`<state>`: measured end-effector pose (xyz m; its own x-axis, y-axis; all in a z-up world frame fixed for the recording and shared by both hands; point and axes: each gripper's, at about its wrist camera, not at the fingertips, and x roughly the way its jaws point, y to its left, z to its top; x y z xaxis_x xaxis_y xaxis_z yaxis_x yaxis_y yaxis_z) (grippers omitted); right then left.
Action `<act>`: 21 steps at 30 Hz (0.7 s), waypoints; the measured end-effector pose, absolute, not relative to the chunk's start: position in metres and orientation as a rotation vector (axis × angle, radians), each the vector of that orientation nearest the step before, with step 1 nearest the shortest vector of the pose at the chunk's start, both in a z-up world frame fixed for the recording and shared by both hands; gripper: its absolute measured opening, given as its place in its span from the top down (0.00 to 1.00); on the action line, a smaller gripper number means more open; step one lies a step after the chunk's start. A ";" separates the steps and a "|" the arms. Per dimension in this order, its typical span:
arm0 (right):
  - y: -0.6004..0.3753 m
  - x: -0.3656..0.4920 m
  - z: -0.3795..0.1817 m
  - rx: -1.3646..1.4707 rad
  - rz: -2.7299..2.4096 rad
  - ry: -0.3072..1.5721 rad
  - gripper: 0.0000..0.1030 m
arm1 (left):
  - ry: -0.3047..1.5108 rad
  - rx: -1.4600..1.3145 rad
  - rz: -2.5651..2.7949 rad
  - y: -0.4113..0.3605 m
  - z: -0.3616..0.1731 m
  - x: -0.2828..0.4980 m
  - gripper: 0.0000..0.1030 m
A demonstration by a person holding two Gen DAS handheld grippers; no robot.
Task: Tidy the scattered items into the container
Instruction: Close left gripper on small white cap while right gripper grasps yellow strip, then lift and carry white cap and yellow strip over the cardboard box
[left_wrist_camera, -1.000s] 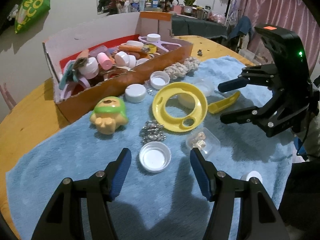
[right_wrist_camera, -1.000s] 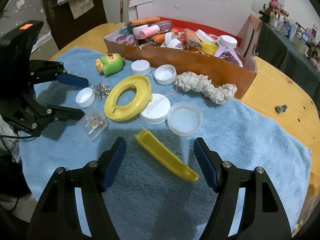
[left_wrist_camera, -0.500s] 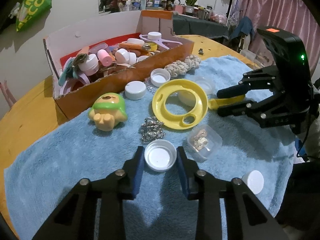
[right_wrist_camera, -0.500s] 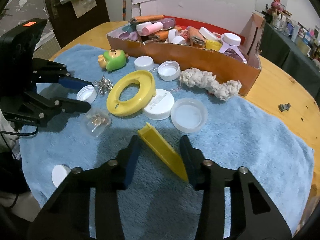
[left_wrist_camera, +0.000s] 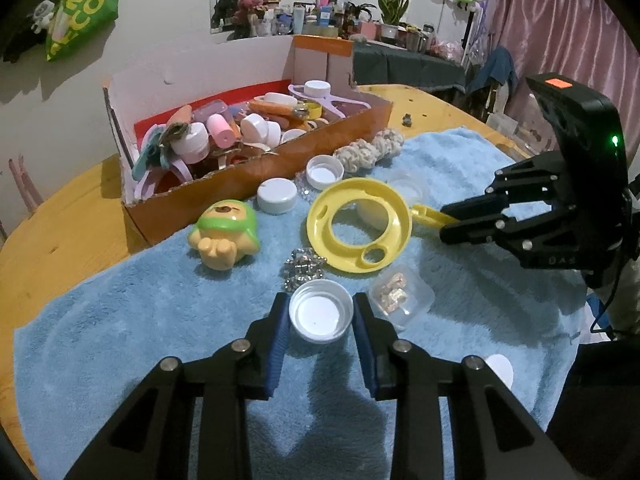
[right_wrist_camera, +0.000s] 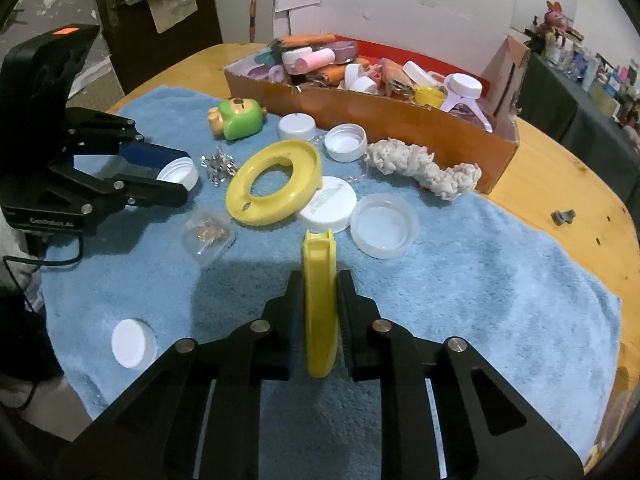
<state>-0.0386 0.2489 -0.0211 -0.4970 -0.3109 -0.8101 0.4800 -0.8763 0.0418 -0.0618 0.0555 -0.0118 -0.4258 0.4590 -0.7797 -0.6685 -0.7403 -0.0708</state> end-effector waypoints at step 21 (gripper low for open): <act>0.263 -0.068 0.043 1.088 -2.453 0.203 0.85 | 0.269 -1.010 2.262 0.063 0.036 -0.083 0.68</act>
<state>-0.0677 0.2631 0.0427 -0.5898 -0.3390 -0.7329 0.4548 -0.8894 0.0455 -0.0832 0.0631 0.0362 -0.5013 0.4708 -0.7260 -0.6277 -0.7754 -0.0694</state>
